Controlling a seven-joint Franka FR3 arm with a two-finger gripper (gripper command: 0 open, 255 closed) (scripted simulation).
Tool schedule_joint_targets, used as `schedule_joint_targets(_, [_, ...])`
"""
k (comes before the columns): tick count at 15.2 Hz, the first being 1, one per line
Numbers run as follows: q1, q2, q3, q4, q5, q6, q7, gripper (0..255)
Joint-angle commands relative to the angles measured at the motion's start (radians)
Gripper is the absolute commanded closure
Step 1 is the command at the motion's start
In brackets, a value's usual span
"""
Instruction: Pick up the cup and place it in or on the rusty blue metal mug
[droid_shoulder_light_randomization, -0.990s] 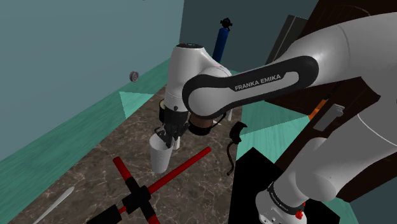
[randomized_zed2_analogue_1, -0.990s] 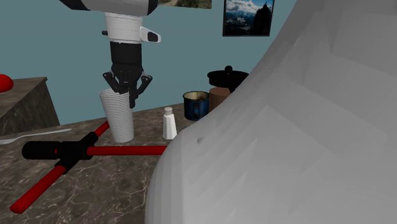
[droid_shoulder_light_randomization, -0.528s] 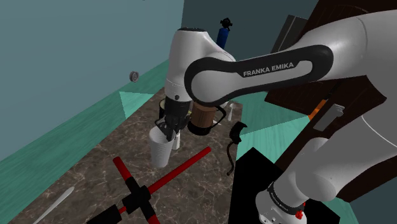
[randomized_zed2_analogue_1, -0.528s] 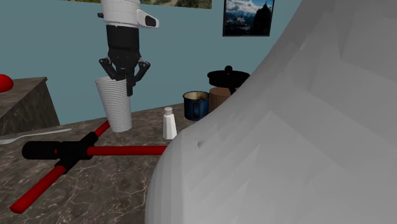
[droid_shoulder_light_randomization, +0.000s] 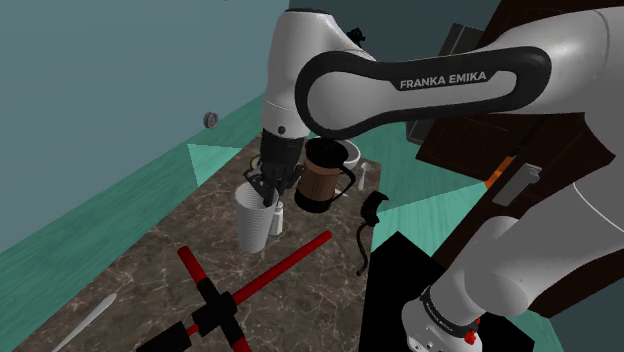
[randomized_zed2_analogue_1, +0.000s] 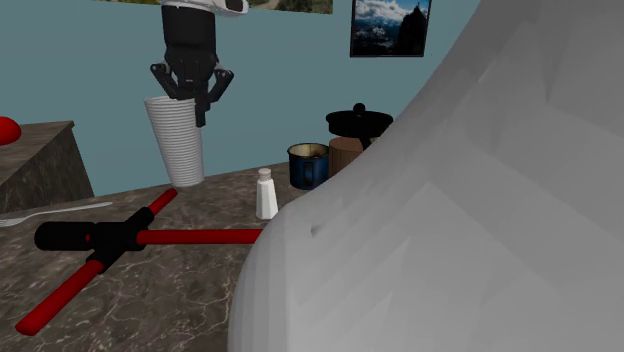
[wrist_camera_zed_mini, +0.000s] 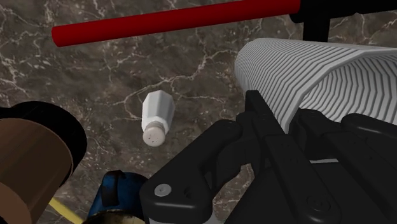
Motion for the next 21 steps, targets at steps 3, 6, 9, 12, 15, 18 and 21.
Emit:
schedule_joint_targets(3, [-0.001, -0.011, -0.005, 0.044, 0.000, -0.054, 0.003, 255])
schedule_joint_targets(6, [-0.003, -0.016, -0.009, 0.079, -0.001, -0.094, 0.006, 255])
schedule_joint_targets(9, [-0.004, -0.018, -0.012, 0.117, -0.003, -0.134, 0.009, 255])
schedule_joint_targets(12, [-0.024, 0.005, -0.038, 0.151, -0.019, -0.153, -0.028, 255])
schedule_joint_targets(15, [-0.054, 0.046, -0.073, 0.203, -0.042, -0.174, -0.081, 255])
schedule_joint_targets(18, [-0.082, 0.096, -0.105, 0.266, -0.066, -0.197, -0.130, 255])
schedule_joint_targets(21, [-0.109, 0.152, -0.133, 0.341, -0.089, -0.224, -0.177, 255])
